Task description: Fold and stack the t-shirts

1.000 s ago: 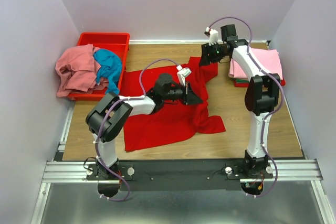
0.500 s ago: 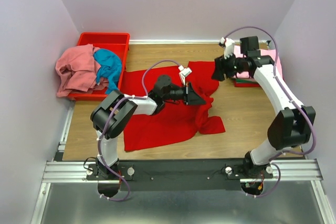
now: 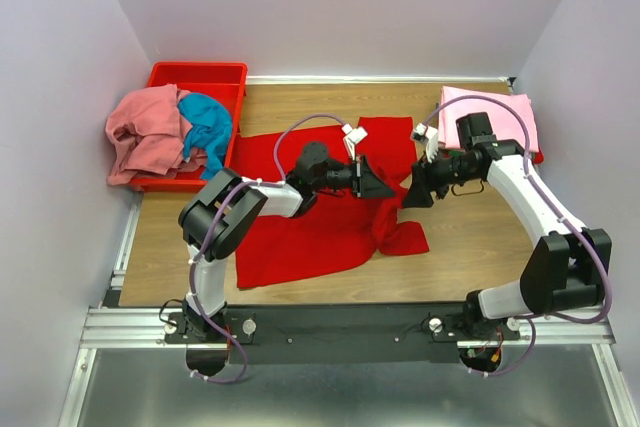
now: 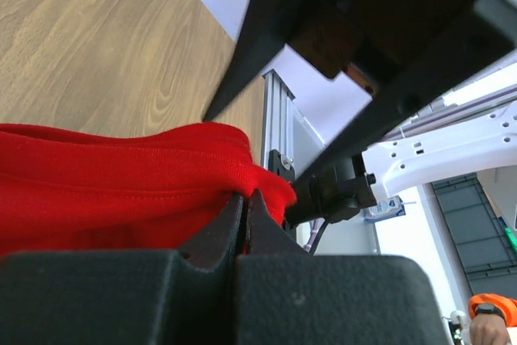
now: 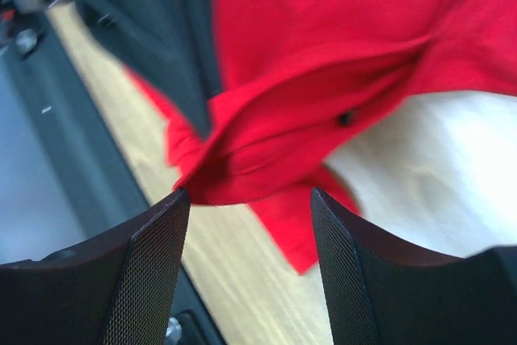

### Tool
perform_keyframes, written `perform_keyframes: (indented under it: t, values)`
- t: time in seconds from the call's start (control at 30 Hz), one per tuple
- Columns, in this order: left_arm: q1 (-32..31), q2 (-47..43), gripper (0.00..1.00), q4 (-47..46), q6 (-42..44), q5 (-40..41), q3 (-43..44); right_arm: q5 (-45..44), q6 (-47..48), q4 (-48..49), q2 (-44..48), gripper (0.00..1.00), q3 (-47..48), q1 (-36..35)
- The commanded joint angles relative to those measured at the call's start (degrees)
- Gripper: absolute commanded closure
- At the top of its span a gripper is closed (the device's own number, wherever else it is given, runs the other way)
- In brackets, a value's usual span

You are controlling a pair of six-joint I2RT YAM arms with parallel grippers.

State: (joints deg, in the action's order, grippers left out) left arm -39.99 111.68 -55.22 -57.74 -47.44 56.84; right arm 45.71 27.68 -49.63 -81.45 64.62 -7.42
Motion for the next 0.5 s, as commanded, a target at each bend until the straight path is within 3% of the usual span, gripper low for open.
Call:
perform_keyframes:
  t: [0.0,0.47]
  values:
    - [-0.1,0.6,1.00,-2.6,-0.4,-1.6,1.8,8.6,5.5,-5.8,1.5,0.32,-1.4,0.1]
    - [-0.2,1.0,1.00,-2.2,-0.8,-2.2,2.9,13.3,5.6,-6.9,-3.0,0.35,2.3,0.0]
